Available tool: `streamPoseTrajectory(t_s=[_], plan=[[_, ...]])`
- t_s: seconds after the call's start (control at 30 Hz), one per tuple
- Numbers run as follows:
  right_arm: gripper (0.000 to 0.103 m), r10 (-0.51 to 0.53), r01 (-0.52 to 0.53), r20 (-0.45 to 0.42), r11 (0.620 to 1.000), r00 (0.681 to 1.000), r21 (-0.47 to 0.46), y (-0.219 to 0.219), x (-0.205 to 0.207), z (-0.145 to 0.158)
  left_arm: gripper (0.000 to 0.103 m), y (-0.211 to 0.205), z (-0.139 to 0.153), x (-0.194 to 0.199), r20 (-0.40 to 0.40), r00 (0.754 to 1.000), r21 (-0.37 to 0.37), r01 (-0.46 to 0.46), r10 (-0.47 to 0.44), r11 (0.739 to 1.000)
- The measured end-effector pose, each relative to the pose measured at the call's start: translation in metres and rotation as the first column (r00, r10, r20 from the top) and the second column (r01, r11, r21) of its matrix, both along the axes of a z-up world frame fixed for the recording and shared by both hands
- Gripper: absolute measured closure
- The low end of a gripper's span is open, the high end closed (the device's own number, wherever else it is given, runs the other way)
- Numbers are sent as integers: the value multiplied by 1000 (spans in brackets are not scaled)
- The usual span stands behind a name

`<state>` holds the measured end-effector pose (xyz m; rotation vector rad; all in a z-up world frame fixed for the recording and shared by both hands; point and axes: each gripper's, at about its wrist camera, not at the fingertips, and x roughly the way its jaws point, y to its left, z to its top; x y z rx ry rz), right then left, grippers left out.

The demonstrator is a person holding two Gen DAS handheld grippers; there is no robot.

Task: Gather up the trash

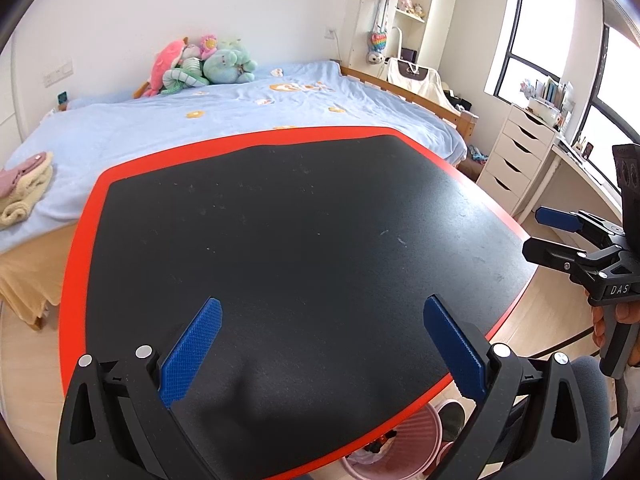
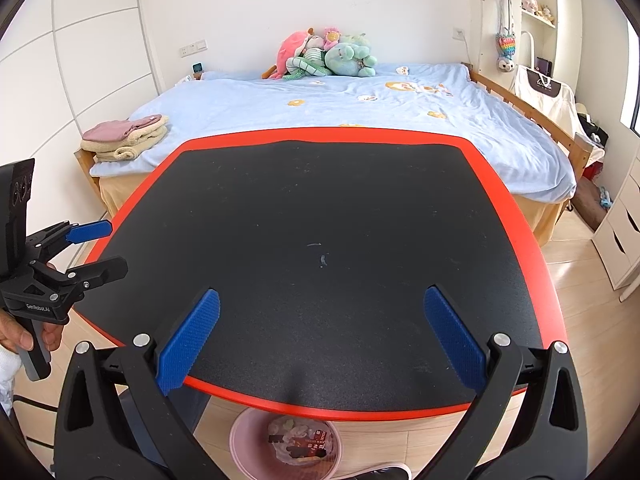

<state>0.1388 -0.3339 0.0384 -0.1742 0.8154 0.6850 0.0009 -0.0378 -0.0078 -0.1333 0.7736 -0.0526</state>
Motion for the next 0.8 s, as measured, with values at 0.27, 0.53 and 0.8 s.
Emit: streamPoseTrajectory(t_s=[0.27, 0.53, 0.8], plan=[[3, -2, 2, 1, 1000, 1000, -3, 0, 1, -1, 6, 1, 1, 0, 2, 1000, -1, 1, -1, 1000], [3, 0, 0, -1, 1000, 1000, -10, -3, 3, -3, 6, 1, 2, 1, 0, 1000, 3, 3, -3, 1000], [3, 3, -3, -4, 1000, 1000, -11, -4, 3, -5, 6, 0, 1, 2, -2, 1000, 2, 8, -8, 1000]])
